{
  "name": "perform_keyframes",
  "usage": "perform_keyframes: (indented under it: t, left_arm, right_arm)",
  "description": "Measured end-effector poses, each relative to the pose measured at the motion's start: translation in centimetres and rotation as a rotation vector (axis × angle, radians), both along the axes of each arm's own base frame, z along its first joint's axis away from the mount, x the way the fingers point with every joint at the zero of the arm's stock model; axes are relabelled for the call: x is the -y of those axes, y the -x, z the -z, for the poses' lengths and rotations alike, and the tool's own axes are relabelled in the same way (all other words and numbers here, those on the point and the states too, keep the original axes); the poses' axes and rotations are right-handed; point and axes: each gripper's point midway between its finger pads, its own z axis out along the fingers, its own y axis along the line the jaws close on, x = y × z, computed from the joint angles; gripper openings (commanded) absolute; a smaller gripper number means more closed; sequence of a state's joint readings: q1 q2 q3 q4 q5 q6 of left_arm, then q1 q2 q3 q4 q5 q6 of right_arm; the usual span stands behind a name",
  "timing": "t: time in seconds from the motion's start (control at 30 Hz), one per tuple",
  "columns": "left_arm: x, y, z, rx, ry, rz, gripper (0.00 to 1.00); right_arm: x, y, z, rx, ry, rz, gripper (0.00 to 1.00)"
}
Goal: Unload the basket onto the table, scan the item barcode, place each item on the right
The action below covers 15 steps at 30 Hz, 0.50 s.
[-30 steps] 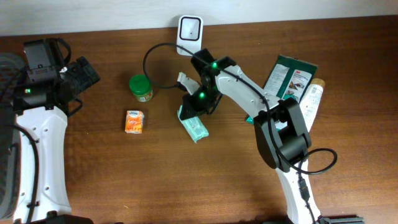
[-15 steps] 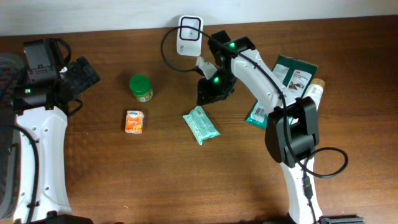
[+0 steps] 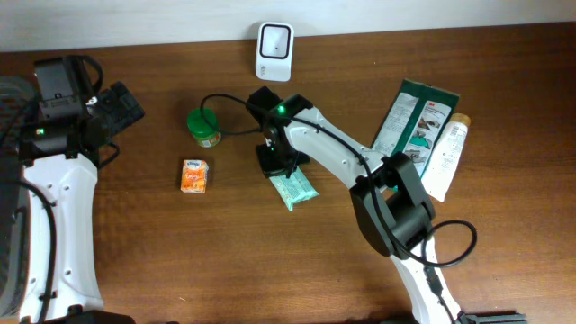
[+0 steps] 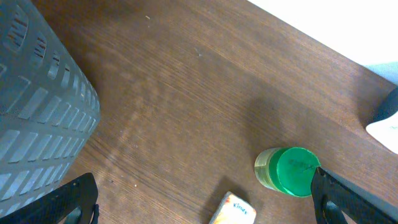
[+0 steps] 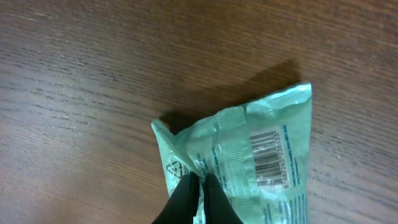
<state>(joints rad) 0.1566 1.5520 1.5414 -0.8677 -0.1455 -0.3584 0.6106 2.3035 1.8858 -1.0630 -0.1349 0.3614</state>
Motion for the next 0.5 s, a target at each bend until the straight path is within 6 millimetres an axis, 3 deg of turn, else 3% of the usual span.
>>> perform_keyframes:
  t: [0.17,0.23,0.3,0.4,0.5]
  left_arm:
    - [0.0,0.0,0.0,0.000,0.000,0.000,0.99]
    - [0.0,0.0,0.0,0.000,0.000,0.000,0.99]
    - [0.0,0.0,0.0,0.000,0.000,0.000,0.99]
    - [0.0,0.0,0.0,0.000,0.000,0.000,0.99]
    - [0.0,0.0,0.0,0.000,0.001,0.000,0.99]
  right_arm:
    - [0.0,0.0,0.2,0.031,-0.023,0.001,0.05]
    - [0.1,0.0,-0.3,0.028,-0.017,-0.017,0.10]
    - [0.2,0.0,-1.6,0.016,-0.004,-0.047,0.14]
    - [-0.7,-1.2,-6.0,0.061,-0.033,-0.077,0.14]
    - [-1.3,0.5,-6.1,-0.020,-0.082,-0.089,0.14]
